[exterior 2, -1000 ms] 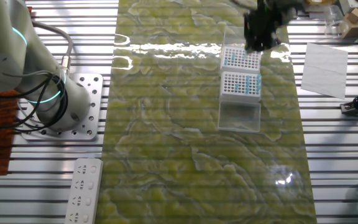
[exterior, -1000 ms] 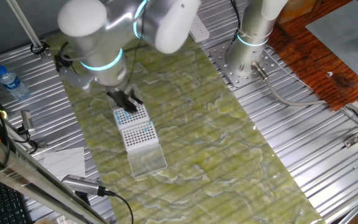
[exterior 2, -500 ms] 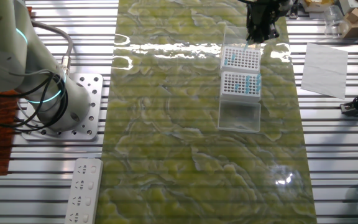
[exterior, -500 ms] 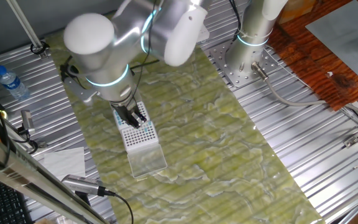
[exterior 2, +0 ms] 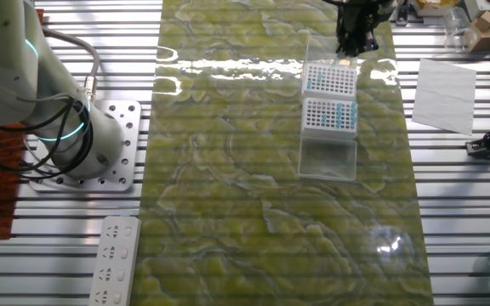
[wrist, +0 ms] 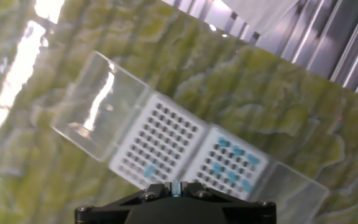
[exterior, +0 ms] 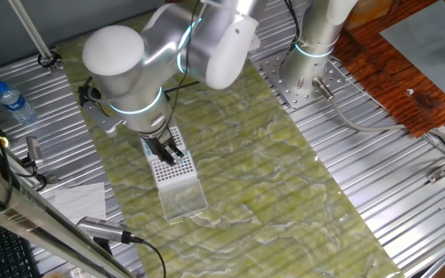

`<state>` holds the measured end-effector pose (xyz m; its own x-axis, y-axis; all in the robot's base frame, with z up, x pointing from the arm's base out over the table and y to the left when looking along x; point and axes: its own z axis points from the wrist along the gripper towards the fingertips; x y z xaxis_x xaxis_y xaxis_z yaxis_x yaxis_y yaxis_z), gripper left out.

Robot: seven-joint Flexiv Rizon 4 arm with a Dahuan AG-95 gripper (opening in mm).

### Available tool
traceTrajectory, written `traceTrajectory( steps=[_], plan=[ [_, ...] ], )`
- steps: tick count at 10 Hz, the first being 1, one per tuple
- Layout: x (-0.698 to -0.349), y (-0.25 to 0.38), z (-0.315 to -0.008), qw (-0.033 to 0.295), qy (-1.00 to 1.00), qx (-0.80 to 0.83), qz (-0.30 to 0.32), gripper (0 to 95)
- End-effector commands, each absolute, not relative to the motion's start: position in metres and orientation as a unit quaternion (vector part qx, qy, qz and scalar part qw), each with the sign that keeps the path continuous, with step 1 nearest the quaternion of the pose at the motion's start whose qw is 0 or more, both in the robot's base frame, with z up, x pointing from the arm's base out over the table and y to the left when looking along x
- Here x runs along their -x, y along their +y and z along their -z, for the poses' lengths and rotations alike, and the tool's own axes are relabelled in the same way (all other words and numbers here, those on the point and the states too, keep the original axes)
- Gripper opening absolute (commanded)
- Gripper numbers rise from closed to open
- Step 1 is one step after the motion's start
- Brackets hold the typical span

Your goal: Transfer all medium pipette tips from one holder to another

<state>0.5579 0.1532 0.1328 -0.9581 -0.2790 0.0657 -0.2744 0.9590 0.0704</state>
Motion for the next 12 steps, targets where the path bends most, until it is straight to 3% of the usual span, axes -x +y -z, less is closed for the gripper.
traceTrajectory(
  steps=[1,12],
  plan=[
    [-0.5566,0.1534,-0.1313,0.033,-0.989,-0.142,0.030,0.0],
    [-0.5588,0.1546,-0.1236,0.028,-0.989,-0.144,0.028,0.0]
  ],
)
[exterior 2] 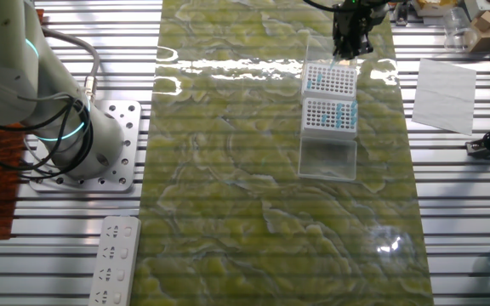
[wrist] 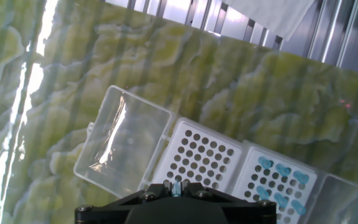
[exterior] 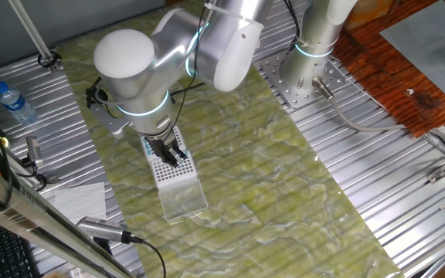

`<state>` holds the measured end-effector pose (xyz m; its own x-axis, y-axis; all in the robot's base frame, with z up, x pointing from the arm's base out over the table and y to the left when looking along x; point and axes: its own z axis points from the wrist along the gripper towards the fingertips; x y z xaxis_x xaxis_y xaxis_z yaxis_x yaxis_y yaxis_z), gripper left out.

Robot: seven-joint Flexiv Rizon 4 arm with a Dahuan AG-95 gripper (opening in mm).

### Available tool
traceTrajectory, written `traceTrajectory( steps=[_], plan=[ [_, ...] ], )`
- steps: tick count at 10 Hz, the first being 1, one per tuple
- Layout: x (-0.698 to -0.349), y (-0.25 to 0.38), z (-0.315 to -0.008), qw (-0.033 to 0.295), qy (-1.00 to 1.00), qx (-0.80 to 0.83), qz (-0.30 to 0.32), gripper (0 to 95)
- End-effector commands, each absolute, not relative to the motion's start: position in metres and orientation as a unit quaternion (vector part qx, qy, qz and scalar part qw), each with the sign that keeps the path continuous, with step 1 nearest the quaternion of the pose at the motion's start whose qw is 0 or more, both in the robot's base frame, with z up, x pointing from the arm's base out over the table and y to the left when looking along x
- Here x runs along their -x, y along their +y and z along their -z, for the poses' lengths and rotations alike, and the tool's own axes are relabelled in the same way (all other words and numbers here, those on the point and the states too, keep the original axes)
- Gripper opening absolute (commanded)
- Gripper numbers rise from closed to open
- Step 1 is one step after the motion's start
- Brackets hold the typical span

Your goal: Transfer all medium pipette tips from one holder to another

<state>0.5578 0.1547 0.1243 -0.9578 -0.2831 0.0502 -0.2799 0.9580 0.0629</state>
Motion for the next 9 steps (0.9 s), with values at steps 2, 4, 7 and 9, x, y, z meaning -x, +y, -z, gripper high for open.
traceTrajectory(
  steps=[2,4,7,9],
  plan=[
    [-0.5595,0.1540,-0.1222,0.027,-0.988,-0.146,0.028,0.0],
    [-0.5597,0.1538,-0.1213,0.027,-0.989,-0.146,0.028,0.0],
    [-0.5593,0.1544,-0.1197,0.024,-0.989,-0.144,0.029,0.0],
    [-0.5561,0.1537,-0.1171,0.017,-0.988,-0.148,0.030,19.0]
  ],
)
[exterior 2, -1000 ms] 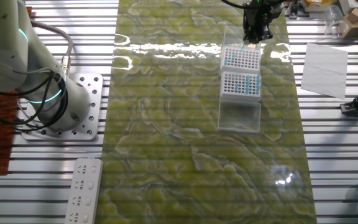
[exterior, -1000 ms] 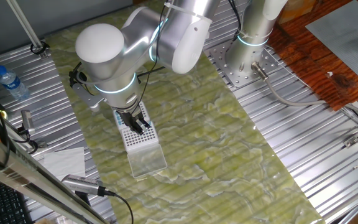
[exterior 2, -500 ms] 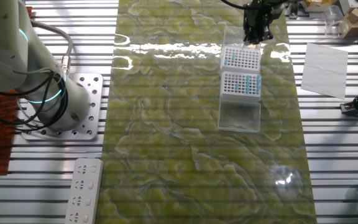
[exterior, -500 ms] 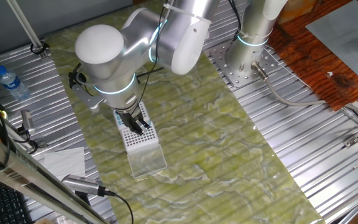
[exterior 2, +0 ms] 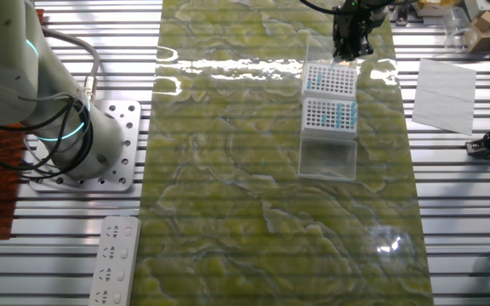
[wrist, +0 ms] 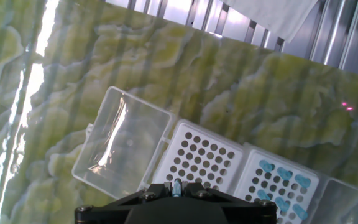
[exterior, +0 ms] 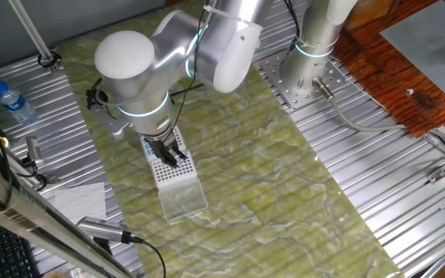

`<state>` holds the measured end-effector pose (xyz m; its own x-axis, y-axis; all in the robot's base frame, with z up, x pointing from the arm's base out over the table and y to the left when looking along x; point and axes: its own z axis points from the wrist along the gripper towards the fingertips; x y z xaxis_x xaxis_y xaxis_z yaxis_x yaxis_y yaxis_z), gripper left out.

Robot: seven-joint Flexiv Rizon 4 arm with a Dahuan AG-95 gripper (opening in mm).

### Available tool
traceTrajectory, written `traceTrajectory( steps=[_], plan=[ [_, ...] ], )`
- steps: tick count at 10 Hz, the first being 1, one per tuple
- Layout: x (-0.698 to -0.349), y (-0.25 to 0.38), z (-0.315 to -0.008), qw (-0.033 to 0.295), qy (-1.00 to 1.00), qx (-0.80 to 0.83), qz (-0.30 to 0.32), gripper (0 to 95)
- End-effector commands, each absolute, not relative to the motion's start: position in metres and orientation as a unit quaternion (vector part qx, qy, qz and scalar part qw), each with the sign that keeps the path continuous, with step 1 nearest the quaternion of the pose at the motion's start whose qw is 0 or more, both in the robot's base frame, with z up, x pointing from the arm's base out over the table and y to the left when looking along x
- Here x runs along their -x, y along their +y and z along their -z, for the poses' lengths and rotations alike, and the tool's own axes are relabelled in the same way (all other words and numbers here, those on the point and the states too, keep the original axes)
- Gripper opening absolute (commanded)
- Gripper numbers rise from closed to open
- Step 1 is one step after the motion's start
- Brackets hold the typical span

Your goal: Transfer all medium pipette tips from one holder to another

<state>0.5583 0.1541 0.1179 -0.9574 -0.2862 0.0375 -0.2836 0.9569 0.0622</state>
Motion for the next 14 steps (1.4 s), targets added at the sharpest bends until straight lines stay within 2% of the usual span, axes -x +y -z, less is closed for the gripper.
traceTrajectory(
  steps=[1,2,3,6,7,14],
  plan=[
    [-0.555,0.153,-0.116,0.016,-0.988,-0.151,0.029,19.0],
    [-0.554,0.153,-0.116,0.015,-0.988,-0.152,0.029,19.0],
    [-0.554,0.153,-0.116,0.015,-0.988,-0.152,0.029,38.0],
    [-0.553,0.151,-0.116,0.019,-0.985,-0.169,0.020,38.0],
    [-0.554,0.126,-0.117,0.021,-0.976,-0.217,0.016,38.0],
    [-0.544,0.048,-0.109,0.020,-0.959,-0.284,0.016,38.0]
  ],
)
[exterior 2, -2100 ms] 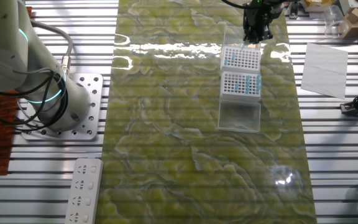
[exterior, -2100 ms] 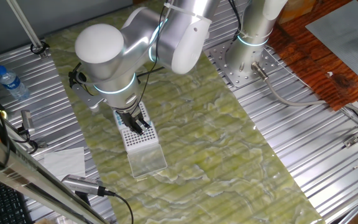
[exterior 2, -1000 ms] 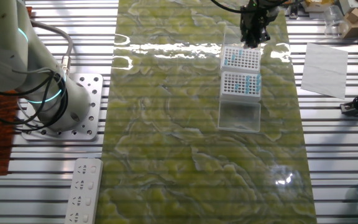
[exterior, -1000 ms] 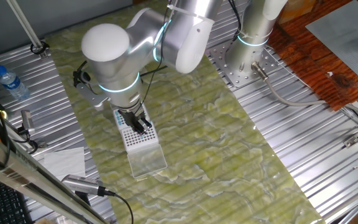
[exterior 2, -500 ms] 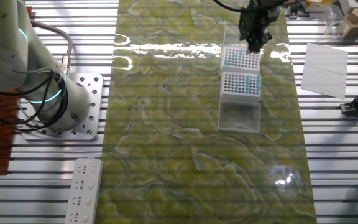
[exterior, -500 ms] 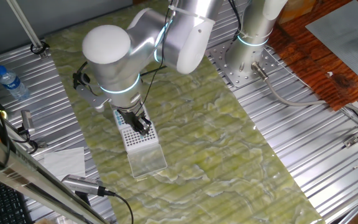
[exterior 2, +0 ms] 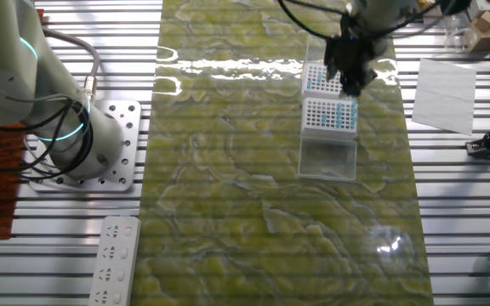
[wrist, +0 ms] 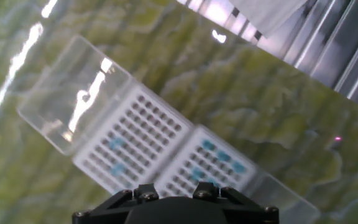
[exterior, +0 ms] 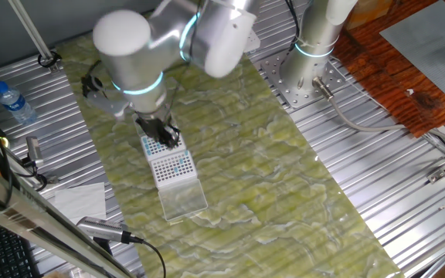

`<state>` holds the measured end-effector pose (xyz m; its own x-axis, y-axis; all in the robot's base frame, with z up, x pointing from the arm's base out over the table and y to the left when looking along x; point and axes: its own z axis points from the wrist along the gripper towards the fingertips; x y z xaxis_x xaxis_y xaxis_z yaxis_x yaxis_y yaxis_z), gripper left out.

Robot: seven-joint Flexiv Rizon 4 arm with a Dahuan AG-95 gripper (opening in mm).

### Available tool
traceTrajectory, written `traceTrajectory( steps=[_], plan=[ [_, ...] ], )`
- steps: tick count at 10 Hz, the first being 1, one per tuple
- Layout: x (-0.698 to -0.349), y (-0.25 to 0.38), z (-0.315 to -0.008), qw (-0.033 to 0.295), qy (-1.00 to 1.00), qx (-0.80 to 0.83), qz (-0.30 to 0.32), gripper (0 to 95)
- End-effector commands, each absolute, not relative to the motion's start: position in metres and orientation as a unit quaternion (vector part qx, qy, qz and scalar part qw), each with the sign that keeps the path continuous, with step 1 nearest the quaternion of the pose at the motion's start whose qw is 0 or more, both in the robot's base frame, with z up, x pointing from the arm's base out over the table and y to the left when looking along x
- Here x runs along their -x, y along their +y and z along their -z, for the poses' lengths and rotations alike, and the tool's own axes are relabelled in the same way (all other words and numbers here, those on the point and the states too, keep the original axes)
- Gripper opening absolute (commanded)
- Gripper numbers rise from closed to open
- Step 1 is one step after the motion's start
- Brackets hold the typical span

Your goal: Transfer all medium pipette tips from one holder to another

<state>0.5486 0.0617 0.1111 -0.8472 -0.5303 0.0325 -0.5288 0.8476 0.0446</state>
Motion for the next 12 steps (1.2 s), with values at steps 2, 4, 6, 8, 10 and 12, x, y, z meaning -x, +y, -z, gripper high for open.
traceTrajectory(
  steps=[2,4,6,8,10,12],
  plan=[
    [-0.540,0.042,-0.106,0.020,-0.958,-0.287,0.016,38.0],
    [-0.533,0.040,-0.097,0.015,-0.958,-0.287,0.014,38.0],
    [-0.532,0.039,-0.093,0.010,-0.957,-0.289,0.013,38.0],
    [-0.532,0.038,-0.090,0.008,-0.957,-0.291,0.012,19.0],
    [-0.528,0.038,-0.083,0.003,-0.957,-0.289,0.011,19.0],
    [-0.528,0.037,-0.079,-0.001,-0.957,-0.292,0.009,19.0]
  ],
)
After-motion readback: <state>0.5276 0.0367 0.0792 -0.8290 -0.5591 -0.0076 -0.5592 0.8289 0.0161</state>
